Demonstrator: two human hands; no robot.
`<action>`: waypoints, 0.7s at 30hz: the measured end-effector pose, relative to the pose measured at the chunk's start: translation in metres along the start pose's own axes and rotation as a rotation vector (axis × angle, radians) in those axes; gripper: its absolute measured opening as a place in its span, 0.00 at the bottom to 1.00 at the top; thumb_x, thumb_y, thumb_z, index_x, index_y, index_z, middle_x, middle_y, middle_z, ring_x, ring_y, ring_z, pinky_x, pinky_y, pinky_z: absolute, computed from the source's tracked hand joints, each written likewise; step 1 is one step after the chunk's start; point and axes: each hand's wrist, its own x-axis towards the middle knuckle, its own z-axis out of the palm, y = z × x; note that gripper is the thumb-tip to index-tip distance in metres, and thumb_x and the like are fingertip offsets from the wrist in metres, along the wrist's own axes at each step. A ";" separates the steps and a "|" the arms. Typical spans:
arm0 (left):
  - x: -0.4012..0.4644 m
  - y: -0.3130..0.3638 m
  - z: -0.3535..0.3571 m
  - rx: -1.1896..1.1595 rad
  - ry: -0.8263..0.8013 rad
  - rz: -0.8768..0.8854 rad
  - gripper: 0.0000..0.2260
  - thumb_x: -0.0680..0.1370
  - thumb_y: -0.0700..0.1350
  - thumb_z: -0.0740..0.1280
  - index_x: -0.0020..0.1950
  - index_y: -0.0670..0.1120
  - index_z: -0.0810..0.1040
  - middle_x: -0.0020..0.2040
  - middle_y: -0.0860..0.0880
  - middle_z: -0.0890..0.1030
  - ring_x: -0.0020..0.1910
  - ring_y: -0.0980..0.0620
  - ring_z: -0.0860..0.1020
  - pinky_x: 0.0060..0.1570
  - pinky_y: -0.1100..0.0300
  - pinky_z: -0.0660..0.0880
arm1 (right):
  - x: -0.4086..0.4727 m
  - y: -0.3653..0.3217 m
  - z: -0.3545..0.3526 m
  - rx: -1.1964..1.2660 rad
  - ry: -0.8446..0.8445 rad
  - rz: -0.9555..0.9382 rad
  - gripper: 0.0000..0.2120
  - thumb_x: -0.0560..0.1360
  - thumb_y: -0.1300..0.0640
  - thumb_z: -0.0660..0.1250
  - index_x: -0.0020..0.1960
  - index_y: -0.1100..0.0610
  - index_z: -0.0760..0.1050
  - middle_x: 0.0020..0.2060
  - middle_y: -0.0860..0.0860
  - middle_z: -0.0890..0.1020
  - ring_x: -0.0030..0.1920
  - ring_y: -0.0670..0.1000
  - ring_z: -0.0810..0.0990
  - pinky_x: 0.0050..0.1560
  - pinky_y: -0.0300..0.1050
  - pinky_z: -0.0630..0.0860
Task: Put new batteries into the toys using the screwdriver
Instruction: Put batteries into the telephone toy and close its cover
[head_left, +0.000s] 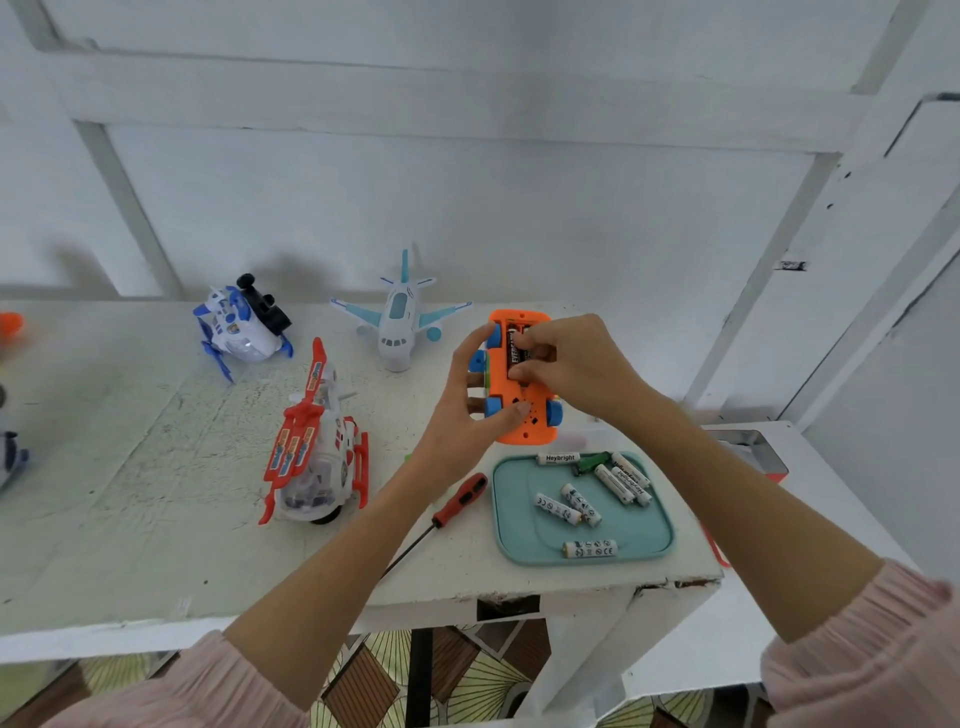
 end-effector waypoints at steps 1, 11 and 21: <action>0.001 0.001 0.000 0.009 -0.002 0.004 0.32 0.75 0.38 0.70 0.63 0.68 0.59 0.55 0.56 0.74 0.48 0.57 0.79 0.42 0.65 0.78 | 0.000 -0.001 0.001 0.000 0.023 0.011 0.08 0.70 0.62 0.71 0.45 0.67 0.80 0.37 0.60 0.82 0.39 0.58 0.79 0.41 0.37 0.73; -0.002 0.003 -0.009 0.079 -0.016 0.054 0.33 0.75 0.37 0.70 0.65 0.67 0.58 0.55 0.57 0.73 0.46 0.66 0.78 0.43 0.67 0.77 | 0.009 -0.009 -0.002 -0.021 -0.013 0.022 0.04 0.69 0.62 0.71 0.39 0.64 0.80 0.34 0.56 0.82 0.35 0.54 0.78 0.43 0.47 0.76; -0.004 0.008 -0.035 0.114 0.146 0.101 0.33 0.73 0.40 0.72 0.66 0.67 0.59 0.61 0.48 0.73 0.52 0.56 0.78 0.48 0.62 0.79 | 0.017 -0.023 0.017 0.052 0.142 -0.137 0.08 0.70 0.63 0.70 0.48 0.64 0.82 0.38 0.55 0.82 0.33 0.46 0.74 0.42 0.29 0.71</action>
